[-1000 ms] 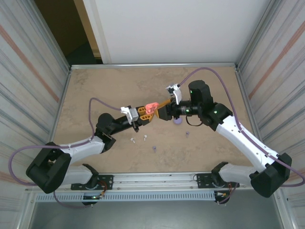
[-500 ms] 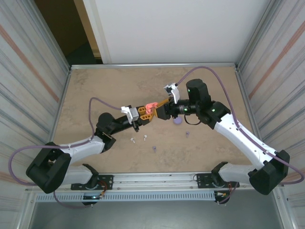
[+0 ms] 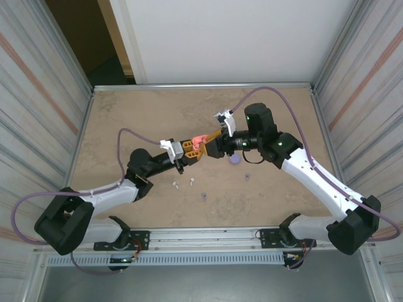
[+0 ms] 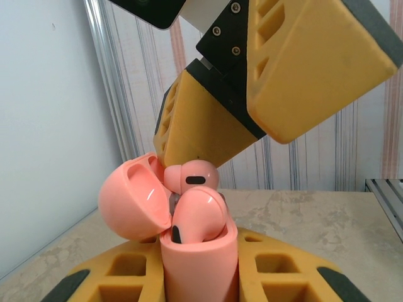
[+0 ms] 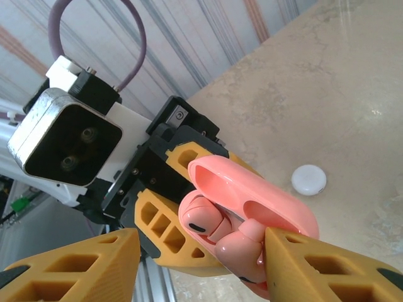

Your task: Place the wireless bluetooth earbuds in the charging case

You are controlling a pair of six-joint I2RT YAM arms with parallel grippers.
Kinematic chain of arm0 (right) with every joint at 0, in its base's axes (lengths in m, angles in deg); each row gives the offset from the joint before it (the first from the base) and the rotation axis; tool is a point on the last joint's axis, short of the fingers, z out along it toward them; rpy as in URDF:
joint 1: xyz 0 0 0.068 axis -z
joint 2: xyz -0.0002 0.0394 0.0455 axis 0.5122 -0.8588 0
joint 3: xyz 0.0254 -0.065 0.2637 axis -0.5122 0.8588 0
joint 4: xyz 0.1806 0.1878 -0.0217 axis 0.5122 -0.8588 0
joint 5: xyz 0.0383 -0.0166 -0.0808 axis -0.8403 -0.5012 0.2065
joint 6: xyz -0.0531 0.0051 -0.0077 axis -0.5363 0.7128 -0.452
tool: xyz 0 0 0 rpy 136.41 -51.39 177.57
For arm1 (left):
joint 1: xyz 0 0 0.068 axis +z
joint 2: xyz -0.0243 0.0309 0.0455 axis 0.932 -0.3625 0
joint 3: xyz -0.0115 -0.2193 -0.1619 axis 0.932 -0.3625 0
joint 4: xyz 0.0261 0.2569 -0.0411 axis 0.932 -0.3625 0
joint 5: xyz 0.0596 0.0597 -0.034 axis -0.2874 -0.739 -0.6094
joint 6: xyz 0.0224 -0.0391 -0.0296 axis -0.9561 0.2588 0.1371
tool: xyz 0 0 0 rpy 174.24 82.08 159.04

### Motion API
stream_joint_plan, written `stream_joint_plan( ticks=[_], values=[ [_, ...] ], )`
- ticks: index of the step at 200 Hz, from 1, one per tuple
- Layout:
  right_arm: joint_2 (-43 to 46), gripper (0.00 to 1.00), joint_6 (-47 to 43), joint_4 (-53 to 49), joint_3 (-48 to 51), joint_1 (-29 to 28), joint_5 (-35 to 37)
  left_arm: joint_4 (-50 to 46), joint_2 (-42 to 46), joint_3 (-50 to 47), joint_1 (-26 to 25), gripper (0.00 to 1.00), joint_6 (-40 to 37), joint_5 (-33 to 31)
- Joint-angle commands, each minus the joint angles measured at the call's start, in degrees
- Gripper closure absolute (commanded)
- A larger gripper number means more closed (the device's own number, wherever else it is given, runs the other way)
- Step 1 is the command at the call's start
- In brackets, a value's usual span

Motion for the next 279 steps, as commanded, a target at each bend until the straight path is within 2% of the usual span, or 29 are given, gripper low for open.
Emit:
stream_joint_plan(
  ticks=[1,50,103,162,192,233,279],
  values=[
    [-0.83,0.47,-2.48,-0.71,-2.13,-0.52,-0.19,1.38,0.90,1.84,-0.40,1.00,1.08,1.27],
    [-0.83,0.44,-3.66,-2.10,-2.81,-0.33,2.70,0.84,0.46,2.14,-0.42,1.00,1.47,1.37],
    [2.46,0.36,-3.81,-2.76,-2.52,0.76,5.88,0.70,-0.40,2.15,-0.44,1.00,1.69,0.78],
    [5.22,0.36,-2.97,-6.65,-2.46,1.78,12.05,0.83,-1.06,2.19,-0.43,1.00,1.85,-0.61],
    [4.67,0.35,-1.22,-7.97,-2.13,1.52,14.07,0.95,-1.12,2.32,-0.42,1.00,2.01,-1.31],
    [2.68,0.25,0.70,-7.27,-2.19,0.31,15.63,0.94,-1.21,2.59,-0.42,1.00,2.09,-1.28],
    [0.69,0.24,1.23,-6.71,-3.35,-0.31,16.30,1.03,-1.12,2.67,-0.40,1.00,2.24,-1.17]
  ],
)
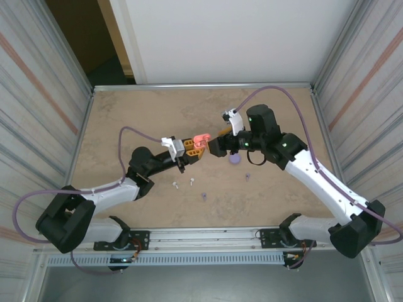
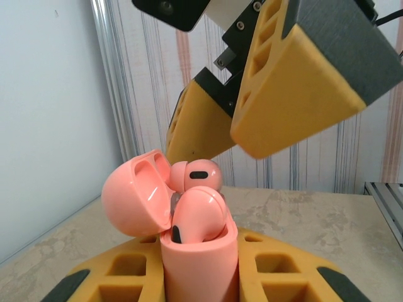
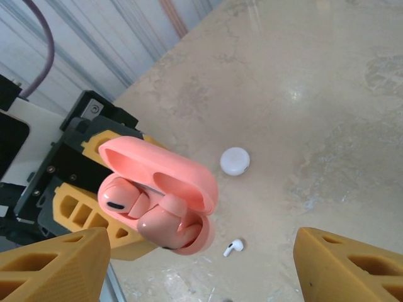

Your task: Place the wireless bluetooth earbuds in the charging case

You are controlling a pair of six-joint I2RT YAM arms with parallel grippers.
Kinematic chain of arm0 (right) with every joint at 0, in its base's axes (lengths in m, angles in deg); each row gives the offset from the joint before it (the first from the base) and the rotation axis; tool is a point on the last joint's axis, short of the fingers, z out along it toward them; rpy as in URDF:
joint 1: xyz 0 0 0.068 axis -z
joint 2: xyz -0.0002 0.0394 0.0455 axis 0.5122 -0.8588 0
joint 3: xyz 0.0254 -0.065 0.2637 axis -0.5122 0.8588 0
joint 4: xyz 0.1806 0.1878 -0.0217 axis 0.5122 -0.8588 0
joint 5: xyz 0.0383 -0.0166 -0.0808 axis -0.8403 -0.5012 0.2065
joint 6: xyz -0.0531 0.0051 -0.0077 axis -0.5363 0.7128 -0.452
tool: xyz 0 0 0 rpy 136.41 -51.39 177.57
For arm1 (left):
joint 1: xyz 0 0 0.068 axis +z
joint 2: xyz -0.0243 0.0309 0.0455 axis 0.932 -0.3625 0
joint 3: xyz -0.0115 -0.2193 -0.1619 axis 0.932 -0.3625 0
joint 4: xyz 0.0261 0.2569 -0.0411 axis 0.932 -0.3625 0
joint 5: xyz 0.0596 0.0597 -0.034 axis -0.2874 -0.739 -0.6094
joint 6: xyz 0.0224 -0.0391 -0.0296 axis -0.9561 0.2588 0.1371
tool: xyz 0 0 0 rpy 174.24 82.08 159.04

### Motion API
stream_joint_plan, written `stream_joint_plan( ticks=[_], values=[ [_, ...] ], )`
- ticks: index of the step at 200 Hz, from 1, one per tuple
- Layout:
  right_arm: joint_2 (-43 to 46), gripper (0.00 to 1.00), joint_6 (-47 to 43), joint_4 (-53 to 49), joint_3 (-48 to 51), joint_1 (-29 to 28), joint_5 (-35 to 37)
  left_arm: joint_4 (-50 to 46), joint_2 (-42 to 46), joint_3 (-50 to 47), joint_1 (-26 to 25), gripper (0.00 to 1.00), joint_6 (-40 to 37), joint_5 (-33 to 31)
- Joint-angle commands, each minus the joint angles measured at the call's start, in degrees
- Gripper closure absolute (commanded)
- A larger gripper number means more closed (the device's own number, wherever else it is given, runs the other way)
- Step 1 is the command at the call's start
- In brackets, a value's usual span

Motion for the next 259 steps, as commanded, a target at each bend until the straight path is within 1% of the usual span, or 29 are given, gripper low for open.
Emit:
stream_joint_plan(
  ticks=[1,77,149,259],
  values=[
    [-1.03,0.24,1.21,0.20,-2.30,-0.36,1.26,2.21,-0.01,1.56,-0.46,1.00,0.58,-0.31],
    [-2.28,0.26,2.30,1.57,-2.54,-0.36,1.21,2.29,-0.09,1.63,-0.52,1.00,0.49,-0.41],
    [-1.82,0.31,2.04,0.13,-1.93,-0.05,1.13,2.96,0.08,1.36,-0.49,1.00,0.70,-1.46],
    [-0.52,0.32,1.49,-1.01,-1.31,0.18,1.94,3.18,-0.35,1.47,-0.54,1.00,1.12,-2.00]
  ],
)
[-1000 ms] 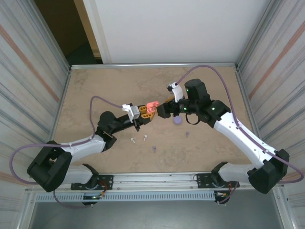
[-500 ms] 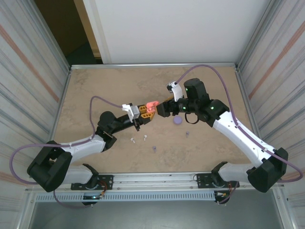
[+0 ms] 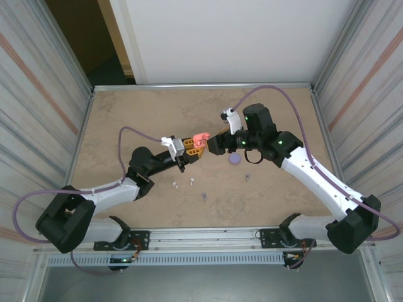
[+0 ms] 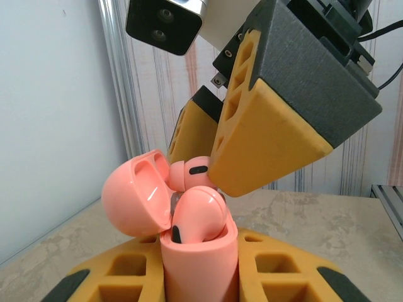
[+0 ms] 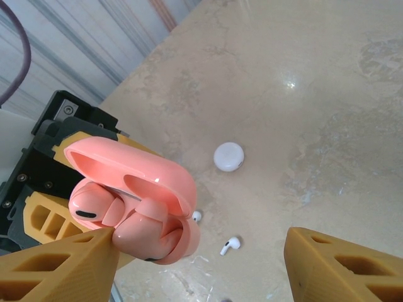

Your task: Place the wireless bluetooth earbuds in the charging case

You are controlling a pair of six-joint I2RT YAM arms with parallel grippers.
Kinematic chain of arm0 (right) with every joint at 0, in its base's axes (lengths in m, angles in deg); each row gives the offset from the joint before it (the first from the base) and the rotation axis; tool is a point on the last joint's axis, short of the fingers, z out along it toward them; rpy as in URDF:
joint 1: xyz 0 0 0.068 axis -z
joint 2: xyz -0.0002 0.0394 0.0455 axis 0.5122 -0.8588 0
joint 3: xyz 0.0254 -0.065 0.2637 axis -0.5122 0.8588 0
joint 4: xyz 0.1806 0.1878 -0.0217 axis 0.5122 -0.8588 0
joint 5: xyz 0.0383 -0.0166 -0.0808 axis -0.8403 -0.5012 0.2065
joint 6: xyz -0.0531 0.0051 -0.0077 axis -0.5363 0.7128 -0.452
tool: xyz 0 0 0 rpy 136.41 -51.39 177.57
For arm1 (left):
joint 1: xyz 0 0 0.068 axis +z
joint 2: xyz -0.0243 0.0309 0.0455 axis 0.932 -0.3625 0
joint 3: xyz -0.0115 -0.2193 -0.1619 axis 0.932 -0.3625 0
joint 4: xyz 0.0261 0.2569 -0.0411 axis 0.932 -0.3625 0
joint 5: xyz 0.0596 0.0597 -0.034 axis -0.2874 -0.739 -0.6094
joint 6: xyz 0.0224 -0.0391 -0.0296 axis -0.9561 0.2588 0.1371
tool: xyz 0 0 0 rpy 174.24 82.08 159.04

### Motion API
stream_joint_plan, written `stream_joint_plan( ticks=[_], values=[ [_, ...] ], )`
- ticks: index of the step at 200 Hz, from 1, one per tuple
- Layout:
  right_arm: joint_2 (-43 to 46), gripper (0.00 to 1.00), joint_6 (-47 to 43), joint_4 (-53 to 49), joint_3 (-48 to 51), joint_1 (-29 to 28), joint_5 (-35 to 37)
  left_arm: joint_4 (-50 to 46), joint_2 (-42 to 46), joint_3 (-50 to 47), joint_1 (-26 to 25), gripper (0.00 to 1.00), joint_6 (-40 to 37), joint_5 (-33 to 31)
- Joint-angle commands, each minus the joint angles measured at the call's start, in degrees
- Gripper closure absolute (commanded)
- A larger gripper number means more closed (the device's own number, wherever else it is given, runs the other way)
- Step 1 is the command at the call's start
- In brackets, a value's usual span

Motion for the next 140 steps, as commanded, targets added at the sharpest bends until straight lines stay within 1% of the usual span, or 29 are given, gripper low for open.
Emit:
stream_joint_plan(
  ticks=[1,140],
  values=[
    [1.59,0.32,-0.03,-0.91,-0.89,0.14,1.02,3.14,-0.35,1.47,-0.42,1.00,0.91,-0.70],
    [2.64,0.32,-0.12,-2.26,-0.40,0.99,2.01,3.64,-0.53,1.34,-0.40,1.00,1.14,-1.18]
  ],
)
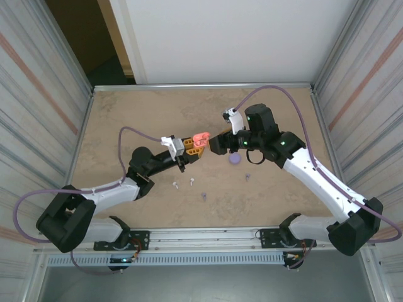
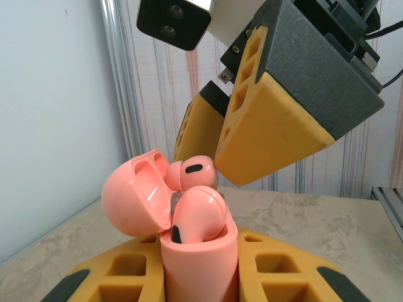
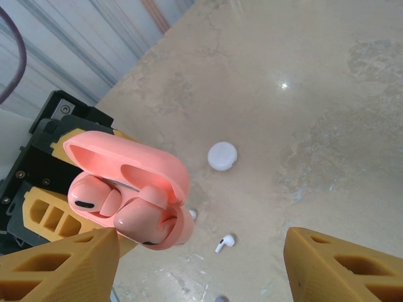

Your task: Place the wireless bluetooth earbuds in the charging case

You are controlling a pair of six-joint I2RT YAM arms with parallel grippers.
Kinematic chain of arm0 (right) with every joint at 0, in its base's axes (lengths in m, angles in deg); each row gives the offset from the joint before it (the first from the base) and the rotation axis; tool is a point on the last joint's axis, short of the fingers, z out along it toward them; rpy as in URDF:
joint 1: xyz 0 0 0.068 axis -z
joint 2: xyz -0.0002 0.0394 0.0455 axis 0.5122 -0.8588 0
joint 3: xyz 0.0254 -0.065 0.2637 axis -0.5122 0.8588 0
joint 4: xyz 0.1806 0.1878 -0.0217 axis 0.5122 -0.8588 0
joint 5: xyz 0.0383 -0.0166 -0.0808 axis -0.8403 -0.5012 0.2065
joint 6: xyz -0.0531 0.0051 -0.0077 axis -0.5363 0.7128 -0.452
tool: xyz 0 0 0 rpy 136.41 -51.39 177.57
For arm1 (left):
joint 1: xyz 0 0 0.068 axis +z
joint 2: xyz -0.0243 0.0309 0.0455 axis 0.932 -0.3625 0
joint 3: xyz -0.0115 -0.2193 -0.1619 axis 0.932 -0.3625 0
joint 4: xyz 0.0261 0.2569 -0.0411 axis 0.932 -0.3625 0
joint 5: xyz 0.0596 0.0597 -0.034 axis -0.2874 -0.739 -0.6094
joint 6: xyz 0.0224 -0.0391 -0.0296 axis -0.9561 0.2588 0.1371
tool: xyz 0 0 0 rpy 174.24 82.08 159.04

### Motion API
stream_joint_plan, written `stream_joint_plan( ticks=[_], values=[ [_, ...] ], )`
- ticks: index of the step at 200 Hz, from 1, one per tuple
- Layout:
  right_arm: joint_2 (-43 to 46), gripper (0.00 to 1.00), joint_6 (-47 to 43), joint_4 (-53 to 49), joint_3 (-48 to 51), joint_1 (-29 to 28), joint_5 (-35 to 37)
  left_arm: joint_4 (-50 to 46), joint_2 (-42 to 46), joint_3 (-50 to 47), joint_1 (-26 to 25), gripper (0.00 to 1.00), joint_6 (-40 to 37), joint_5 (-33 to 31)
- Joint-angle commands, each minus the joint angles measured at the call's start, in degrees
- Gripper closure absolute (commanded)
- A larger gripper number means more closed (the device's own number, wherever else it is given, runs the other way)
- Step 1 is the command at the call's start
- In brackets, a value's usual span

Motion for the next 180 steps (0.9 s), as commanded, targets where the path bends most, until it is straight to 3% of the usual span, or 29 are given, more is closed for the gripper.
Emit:
stream_joint_plan(
  ticks=[1,120,146,180],
  values=[
    [1.55,0.32,-0.12,-1.20,-0.40,0.30,0.83,3.17,-0.27,1.36,-0.40,1.00,0.69,-0.94],
    [3.48,0.32,2.97,0.81,-0.22,1.06,-1.60,3.41,-0.62,1.16,-0.41,1.00,0.53,-2.06],
    [3.79,0.29,9.06,-1.44,-2.31,1.01,3.05,3.17,-0.89,0.86,-2.31,1.00,-2.52,-6.89],
    [4.37,0.27,16.84,-1.45,-1.93,1.04,6.36,2.19,-1.49,1.12,-8.00,1.00,-11.54,-18.33]
  ],
)
